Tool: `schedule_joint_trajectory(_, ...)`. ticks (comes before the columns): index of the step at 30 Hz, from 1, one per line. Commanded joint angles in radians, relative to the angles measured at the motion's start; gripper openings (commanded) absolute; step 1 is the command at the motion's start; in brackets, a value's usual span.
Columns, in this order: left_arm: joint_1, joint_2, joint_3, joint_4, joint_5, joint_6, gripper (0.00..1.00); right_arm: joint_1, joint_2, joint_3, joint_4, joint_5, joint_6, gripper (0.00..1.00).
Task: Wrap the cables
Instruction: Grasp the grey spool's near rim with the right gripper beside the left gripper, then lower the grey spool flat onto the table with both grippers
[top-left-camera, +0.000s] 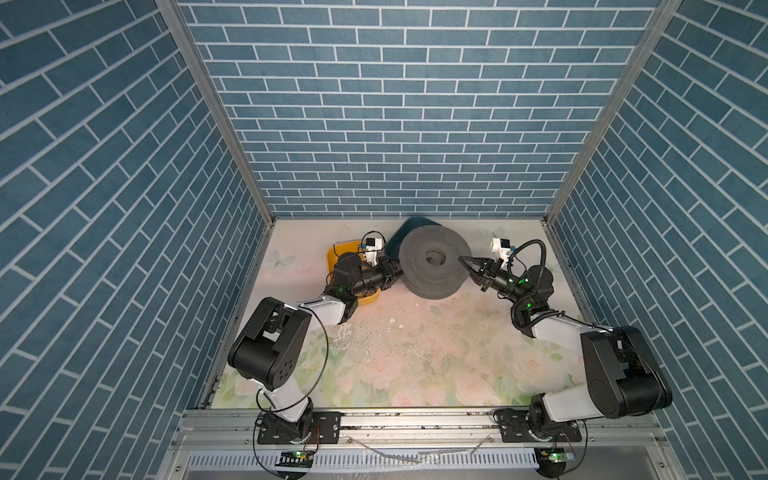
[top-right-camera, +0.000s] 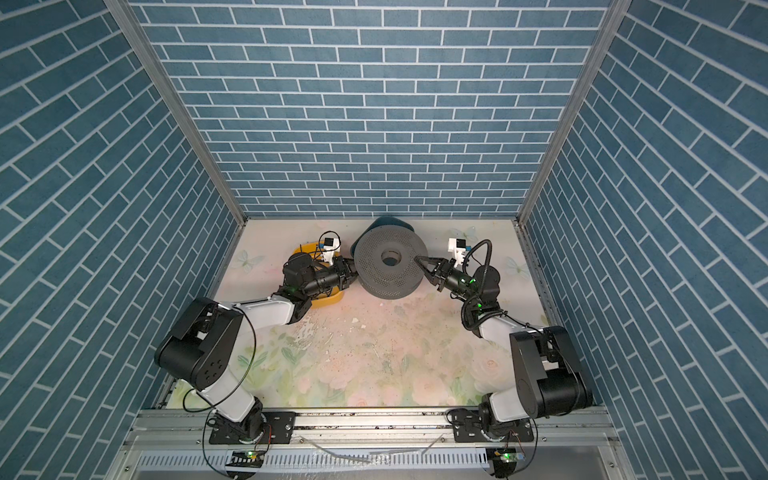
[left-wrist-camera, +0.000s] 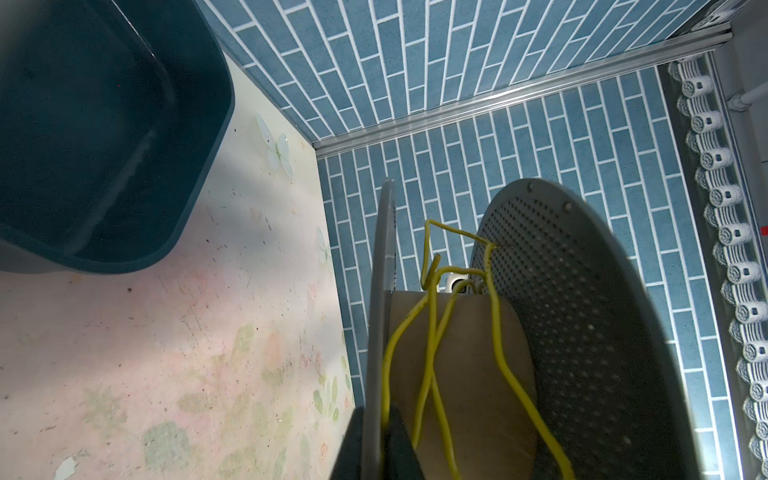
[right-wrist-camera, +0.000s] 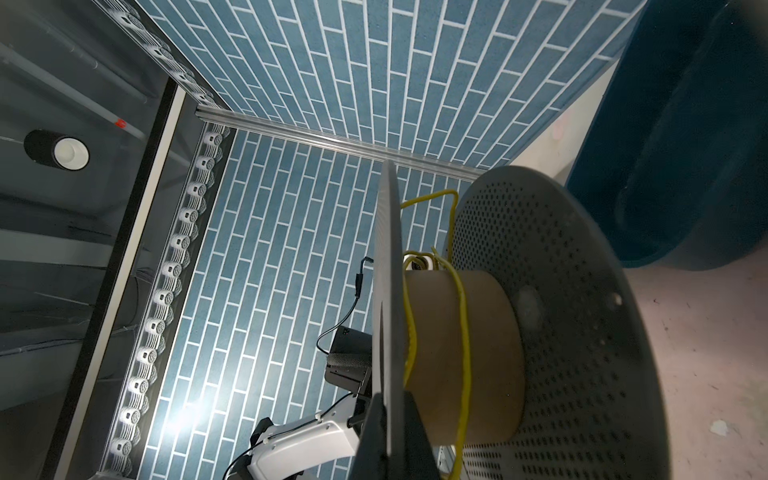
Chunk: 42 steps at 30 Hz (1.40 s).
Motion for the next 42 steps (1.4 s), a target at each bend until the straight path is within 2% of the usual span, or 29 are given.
schedule_joint_trajectory(1,-0.021,-0.040,0.038,-0.009,0.025,0.050,0.21,0.008,0.000,0.018,0.032,0.013,-0.057,0.00)
schedule_joint_trajectory(4,-0.019,-0.059,0.031,-0.061,0.022,0.078,0.33,-0.001,-0.007,0.012,0.054,0.042,-0.027,0.00)
schedule_joint_trajectory(14,0.003,-0.093,-0.013,-0.074,0.021,0.084,0.56,-0.043,-0.058,-0.014,0.036,0.111,0.020,0.00)
schedule_joint_trajectory(23,0.027,-0.149,-0.072,-0.115,0.023,0.096,0.62,-0.130,-0.067,-0.080,0.133,0.126,0.116,0.00)
schedule_joint_trajectory(26,0.029,-0.183,-0.117,-0.126,0.010,0.104,0.64,-0.174,-0.029,-0.105,0.216,0.110,0.168,0.00)
schedule_joint_trajectory(29,0.036,-0.224,-0.140,-0.148,0.010,0.117,0.64,-0.204,-0.024,-0.128,0.216,0.089,0.167,0.00)
schedule_joint_trajectory(32,0.050,-0.286,-0.155,-0.226,0.011,0.159,0.67,-0.234,-0.045,-0.148,0.214,0.055,0.165,0.00)
schedule_joint_trajectory(36,0.069,-0.403,-0.167,-0.451,-0.028,0.295,0.73,-0.259,-0.064,-0.175,0.157,-0.004,0.137,0.00)
schedule_joint_trajectory(40,0.089,-0.511,-0.175,-0.610,-0.073,0.379,0.85,-0.268,-0.049,-0.222,0.141,-0.033,0.105,0.00)
schedule_joint_trajectory(42,0.101,-0.552,-0.178,-0.649,-0.079,0.394,0.88,-0.270,-0.034,-0.241,0.132,-0.039,0.083,0.00)
